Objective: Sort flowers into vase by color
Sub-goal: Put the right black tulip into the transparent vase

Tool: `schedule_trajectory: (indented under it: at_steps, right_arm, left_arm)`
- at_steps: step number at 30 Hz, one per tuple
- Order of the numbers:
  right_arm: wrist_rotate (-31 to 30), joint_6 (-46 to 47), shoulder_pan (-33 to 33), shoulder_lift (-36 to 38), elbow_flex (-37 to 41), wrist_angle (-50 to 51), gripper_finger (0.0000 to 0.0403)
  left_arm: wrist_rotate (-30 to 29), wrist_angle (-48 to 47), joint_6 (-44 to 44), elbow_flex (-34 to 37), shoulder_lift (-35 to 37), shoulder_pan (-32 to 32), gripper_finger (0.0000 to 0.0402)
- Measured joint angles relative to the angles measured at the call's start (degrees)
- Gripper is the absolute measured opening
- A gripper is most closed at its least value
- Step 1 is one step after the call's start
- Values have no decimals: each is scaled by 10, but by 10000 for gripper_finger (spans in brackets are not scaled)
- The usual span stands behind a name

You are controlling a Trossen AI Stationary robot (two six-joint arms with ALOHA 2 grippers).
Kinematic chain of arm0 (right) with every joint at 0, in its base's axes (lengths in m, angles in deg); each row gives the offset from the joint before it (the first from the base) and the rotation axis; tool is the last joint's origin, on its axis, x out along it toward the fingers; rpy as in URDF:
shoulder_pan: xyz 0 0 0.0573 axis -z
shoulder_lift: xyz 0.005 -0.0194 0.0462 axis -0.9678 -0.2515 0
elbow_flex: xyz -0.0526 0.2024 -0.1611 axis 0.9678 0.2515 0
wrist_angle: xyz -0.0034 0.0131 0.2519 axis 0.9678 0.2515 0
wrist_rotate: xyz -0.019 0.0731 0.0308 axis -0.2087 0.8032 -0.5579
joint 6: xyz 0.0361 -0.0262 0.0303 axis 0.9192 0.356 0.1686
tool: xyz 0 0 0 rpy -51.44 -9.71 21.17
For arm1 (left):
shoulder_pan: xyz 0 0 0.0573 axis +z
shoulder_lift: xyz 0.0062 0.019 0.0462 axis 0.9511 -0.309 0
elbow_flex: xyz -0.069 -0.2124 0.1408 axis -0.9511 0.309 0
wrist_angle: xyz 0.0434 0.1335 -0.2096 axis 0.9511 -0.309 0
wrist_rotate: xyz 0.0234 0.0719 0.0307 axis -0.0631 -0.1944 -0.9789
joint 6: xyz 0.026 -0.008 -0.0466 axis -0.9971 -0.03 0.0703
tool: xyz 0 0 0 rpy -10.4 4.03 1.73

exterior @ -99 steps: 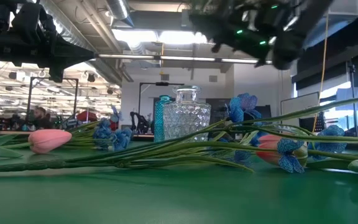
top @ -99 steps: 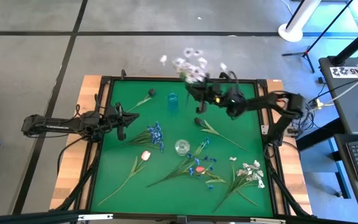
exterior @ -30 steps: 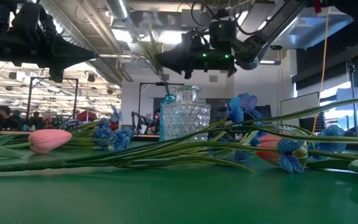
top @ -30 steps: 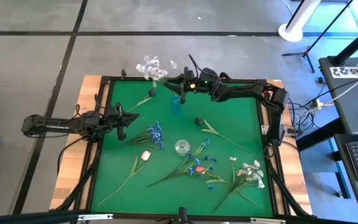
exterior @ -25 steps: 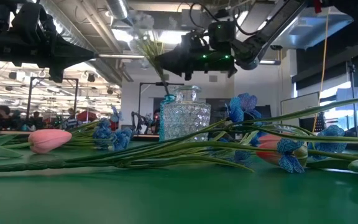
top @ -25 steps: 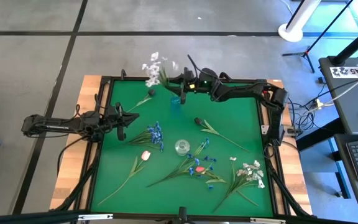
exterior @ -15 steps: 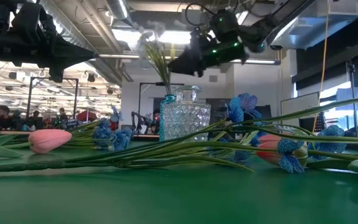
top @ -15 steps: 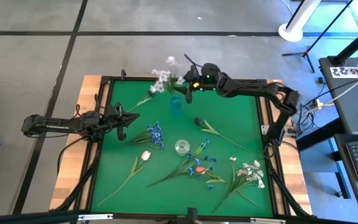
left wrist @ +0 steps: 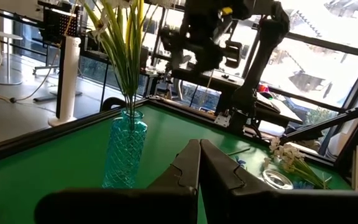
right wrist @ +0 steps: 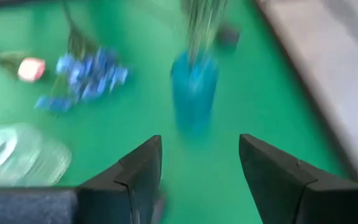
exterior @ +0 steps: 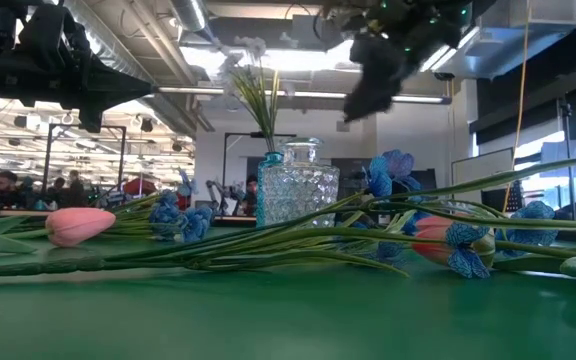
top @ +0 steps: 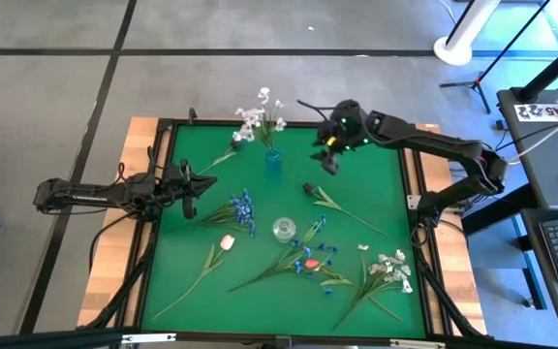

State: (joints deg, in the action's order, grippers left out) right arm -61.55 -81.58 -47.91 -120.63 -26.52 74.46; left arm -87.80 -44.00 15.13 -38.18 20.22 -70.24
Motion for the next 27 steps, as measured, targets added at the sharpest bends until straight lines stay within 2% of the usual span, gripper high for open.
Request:
schedule_trajectory:
  at_steps: [3,6,11,14,17,22,27]
  right_arm:
    - [6,33,-16,1,4,104,214]
    - [-26,53,-53,0,32,140,214]
    - [-197,85,-135,-1,71,214,214]
    - [-250,131,-186,0,86,248,214]
    - [-259,168,-237,5,97,248,214]
    - [-298,175,-298,34,142,196,214]
    - [-244,214,-298,99,219,146,214]
  left_arm:
    - [0,0,0,0,0,0,0]
    - [0,0,0,0,0,0,0]
    - [0,0,0,0,0,0,0]
    - [0,0,0,0,0,0,0]
    - [0,0,0,0,0,0,0]
    - [0,0,0,0,0,0,0]
    - [0,0,0,0,0,0,0]
